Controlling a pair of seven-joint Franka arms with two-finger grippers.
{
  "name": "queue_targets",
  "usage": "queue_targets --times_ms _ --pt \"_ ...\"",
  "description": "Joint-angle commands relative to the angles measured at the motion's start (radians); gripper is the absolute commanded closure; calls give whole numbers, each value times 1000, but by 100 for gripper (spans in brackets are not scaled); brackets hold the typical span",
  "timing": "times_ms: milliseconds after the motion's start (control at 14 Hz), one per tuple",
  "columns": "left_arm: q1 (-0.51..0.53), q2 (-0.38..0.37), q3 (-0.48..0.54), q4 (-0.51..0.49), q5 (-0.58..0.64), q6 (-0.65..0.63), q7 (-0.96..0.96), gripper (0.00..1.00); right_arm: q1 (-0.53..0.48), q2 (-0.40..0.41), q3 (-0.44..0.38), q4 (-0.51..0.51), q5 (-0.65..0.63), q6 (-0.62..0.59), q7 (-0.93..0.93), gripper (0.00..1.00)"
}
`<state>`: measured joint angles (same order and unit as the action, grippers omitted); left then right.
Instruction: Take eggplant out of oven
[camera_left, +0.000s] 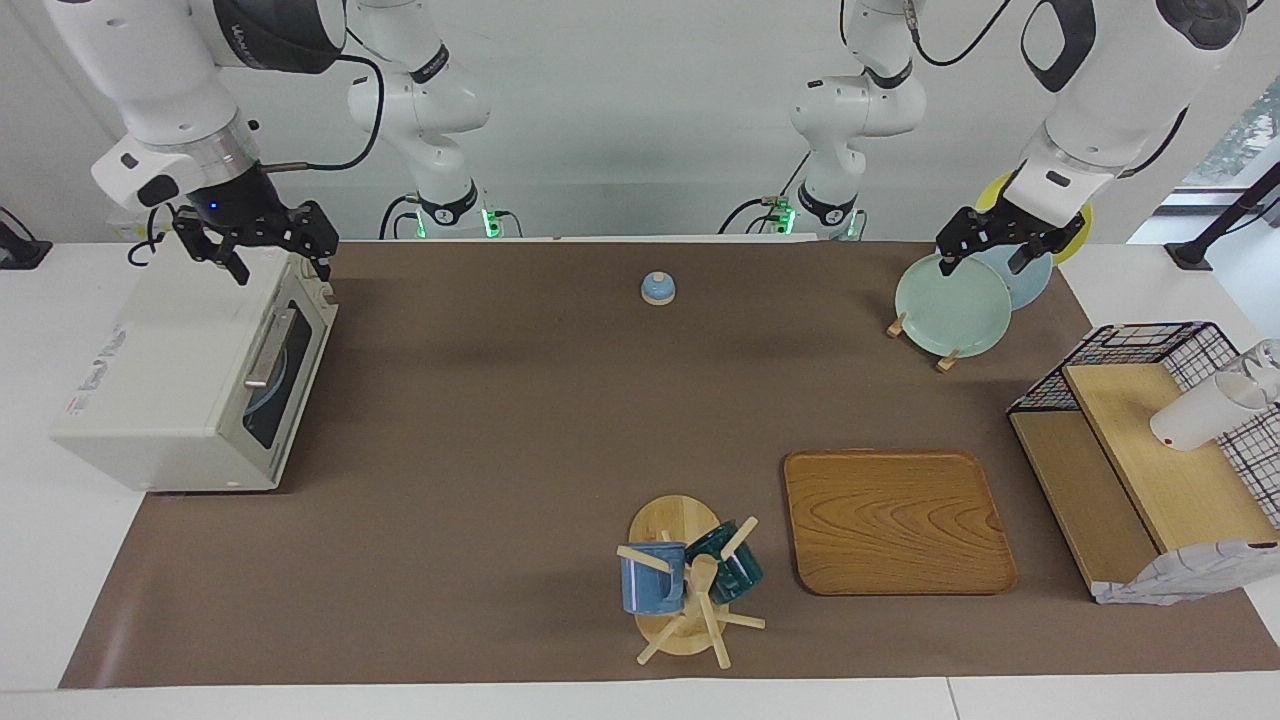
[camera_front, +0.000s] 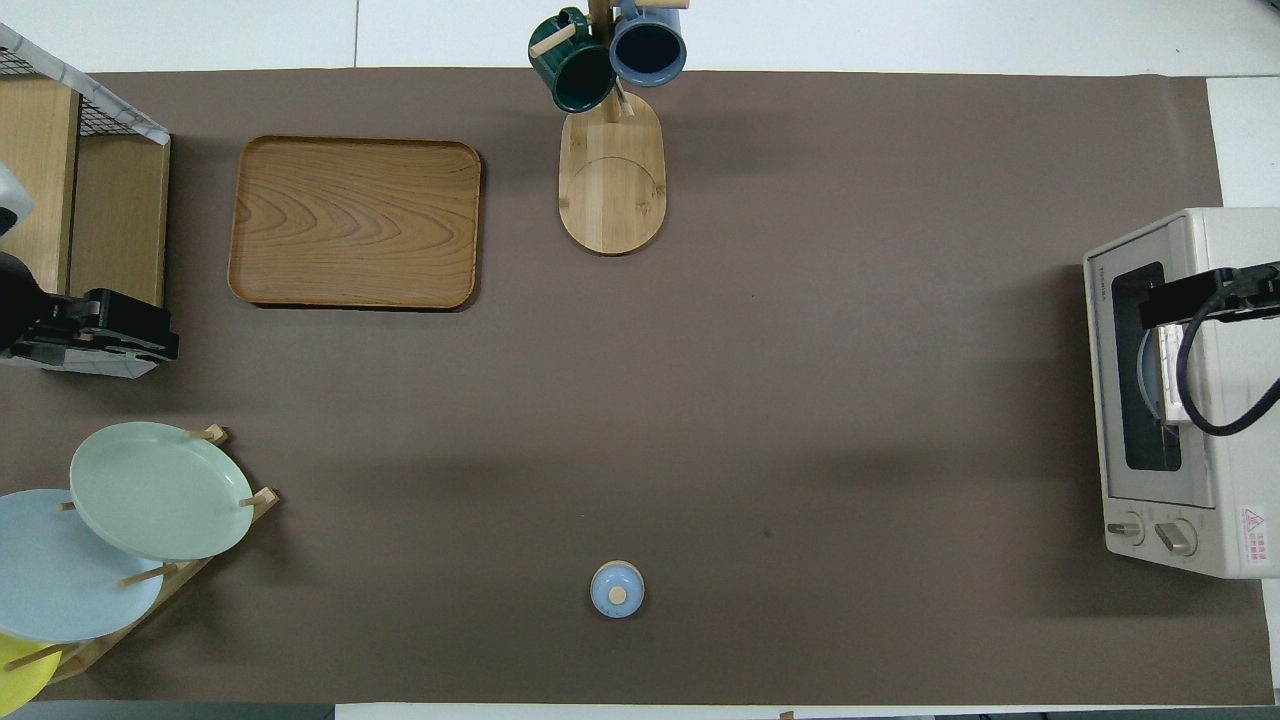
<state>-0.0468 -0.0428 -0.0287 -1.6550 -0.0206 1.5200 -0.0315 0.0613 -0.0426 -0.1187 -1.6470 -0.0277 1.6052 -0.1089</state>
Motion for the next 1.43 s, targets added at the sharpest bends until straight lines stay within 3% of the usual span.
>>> queue_targets --times_ms 0,429,571,643,786,1357 --pt "10 -16 -8 -12 18 14 9 0 -8 -8 5 0 3 -11 8 0" --pt "10 -16 -8 -12 18 14 9 0 -4 -10 10 -7 5 -10 6 0" --pt "10 -16 -8 -12 18 14 9 0 -3 -10 10 -16 6 18 -3 85" --pt "10 -16 -8 -12 19 14 9 0 -8 -23 10 -52 5 28 -6 100" --pt "10 -16 -8 -12 18 14 9 0 -24 -59 5 -143 5 112 -57 100" --pt "10 -16 -8 -12 18 14 9 0 -98 -57 2 -301 -87 249 -57 100"
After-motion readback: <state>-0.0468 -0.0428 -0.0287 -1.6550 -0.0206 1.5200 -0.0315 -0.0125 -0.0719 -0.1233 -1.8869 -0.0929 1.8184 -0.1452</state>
